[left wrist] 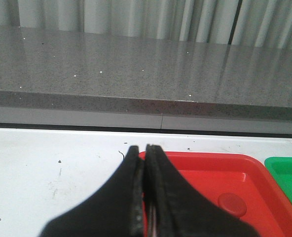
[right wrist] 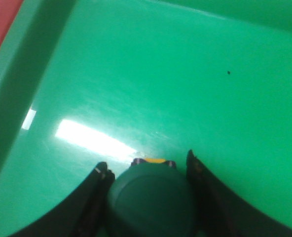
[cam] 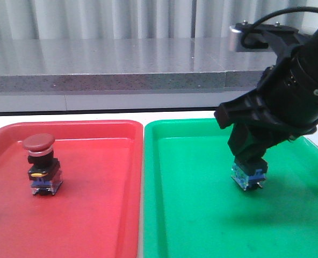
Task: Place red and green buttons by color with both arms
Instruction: 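Carry the green button into the green tray and lower it, then open the right gripper and withdraw it upward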
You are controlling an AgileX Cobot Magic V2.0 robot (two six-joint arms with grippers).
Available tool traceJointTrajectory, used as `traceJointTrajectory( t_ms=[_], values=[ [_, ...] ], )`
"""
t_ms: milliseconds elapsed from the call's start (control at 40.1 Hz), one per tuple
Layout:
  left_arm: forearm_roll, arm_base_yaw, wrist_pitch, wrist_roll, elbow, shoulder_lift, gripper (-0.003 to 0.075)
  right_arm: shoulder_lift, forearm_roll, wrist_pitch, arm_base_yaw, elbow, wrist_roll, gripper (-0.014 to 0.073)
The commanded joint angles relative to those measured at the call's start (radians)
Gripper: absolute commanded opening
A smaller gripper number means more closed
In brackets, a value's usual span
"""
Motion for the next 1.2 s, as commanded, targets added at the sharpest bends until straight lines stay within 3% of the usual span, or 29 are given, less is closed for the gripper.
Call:
traceJointTrajectory(
  t_ms=[0,125,424,699,774,1023,1123,1173],
  values=[
    [-0.009,0.0,-0.087,-0.009,-0.027,0.011,-0.002,-0.027,0.006,-0.071,0.001,-0.021,0.002,0.0222],
    [-0.009,0.0,-0.087,-0.009,-0.027,0.011,-0.002,-0.027,0.008,-0.068,0.001,-0.021,0.002,0.0293],
    [-0.009,0.0,-0.087,-0.009,-0.027,0.011,-0.002,-0.033,0.008,-0.032,0.001,-0.022,0.002,0.0582],
    [-0.009,0.0,-0.087,-0.009,-0.027,0.011,-0.002,-0.232,0.018,0.066,-0.003,-0.103,0.002,0.0577],
    [-0.009,0.0,-0.087,-0.009,-0.027,0.011,-0.002,-0.296,0.018,0.071,-0.024,-0.135,0.002,0.0512],
    [-0.009,0.0,-0.087,-0.009,-0.027,0.011,-0.002,-0.435,-0.003,0.121,-0.168,-0.16,0.001,0.0053],
    [-0.009,0.0,-0.087,-0.009,-0.027,0.011,-0.002,-0.501,-0.045,0.175,-0.226,-0.152,0.001,-0.0057],
    [-0.009,0.0,-0.087,-0.009,-0.027,0.011,-0.002,-0.544,-0.069,0.191,-0.245,-0.138,0.001,-0.0069]
  ],
)
